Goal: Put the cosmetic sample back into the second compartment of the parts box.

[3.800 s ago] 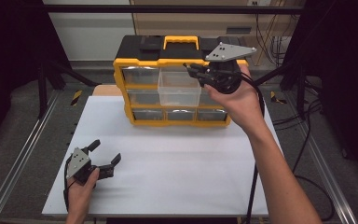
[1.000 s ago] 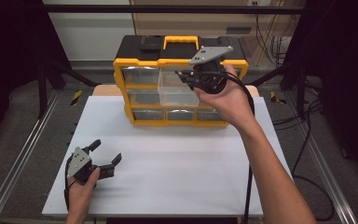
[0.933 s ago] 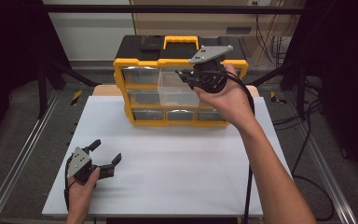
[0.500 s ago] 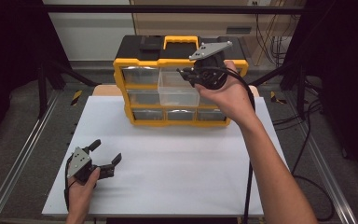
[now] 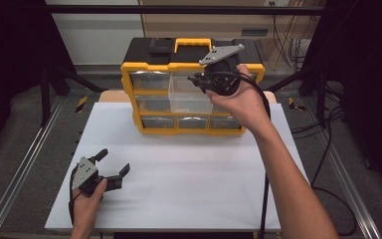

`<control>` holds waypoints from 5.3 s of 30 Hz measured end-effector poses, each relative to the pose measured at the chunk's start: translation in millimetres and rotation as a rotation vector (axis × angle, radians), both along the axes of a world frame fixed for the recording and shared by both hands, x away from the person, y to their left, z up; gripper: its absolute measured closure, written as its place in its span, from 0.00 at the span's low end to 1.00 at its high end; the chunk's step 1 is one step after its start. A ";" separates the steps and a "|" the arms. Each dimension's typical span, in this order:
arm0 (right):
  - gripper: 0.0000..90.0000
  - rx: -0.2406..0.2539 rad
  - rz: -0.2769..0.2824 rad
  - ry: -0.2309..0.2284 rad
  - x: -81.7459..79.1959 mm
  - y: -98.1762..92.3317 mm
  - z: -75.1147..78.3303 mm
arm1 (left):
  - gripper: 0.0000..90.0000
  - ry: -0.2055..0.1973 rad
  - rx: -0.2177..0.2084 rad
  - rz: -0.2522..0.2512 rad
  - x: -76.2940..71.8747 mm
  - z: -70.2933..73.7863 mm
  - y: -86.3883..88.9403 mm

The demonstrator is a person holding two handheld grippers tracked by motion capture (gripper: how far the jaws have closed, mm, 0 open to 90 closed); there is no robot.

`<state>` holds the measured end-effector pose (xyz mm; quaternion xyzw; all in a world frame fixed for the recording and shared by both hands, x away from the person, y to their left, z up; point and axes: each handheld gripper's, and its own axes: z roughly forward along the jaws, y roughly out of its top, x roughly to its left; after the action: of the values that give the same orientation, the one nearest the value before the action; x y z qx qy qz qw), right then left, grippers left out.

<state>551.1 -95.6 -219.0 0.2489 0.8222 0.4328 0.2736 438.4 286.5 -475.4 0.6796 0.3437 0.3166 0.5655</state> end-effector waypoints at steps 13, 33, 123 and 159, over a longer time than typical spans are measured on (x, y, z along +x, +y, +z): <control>0.87 0.030 -0.010 -0.014 -3.4 -6.5 4.7 | 0.03 0.000 0.002 -0.001 0.3 -0.1 -0.3; 0.84 0.063 -0.011 -0.027 -7.6 -7.1 7.3 | 0.03 -0.001 0.001 -0.001 0.1 0.0 -0.3; 0.03 0.468 -0.368 -0.081 -72.3 -88.8 -55.6 | 0.03 0.024 -0.066 0.007 -4.2 -0.2 5.7; 0.11 0.498 -0.366 -0.149 -104.0 -120.7 -132.3 | 0.04 -0.001 0.011 -0.041 -22.2 25.4 -31.8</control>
<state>447.1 -216.3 -351.4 0.4196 0.6104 0.5813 0.3370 416.3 254.8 -450.0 0.6896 0.3278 0.3072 0.5681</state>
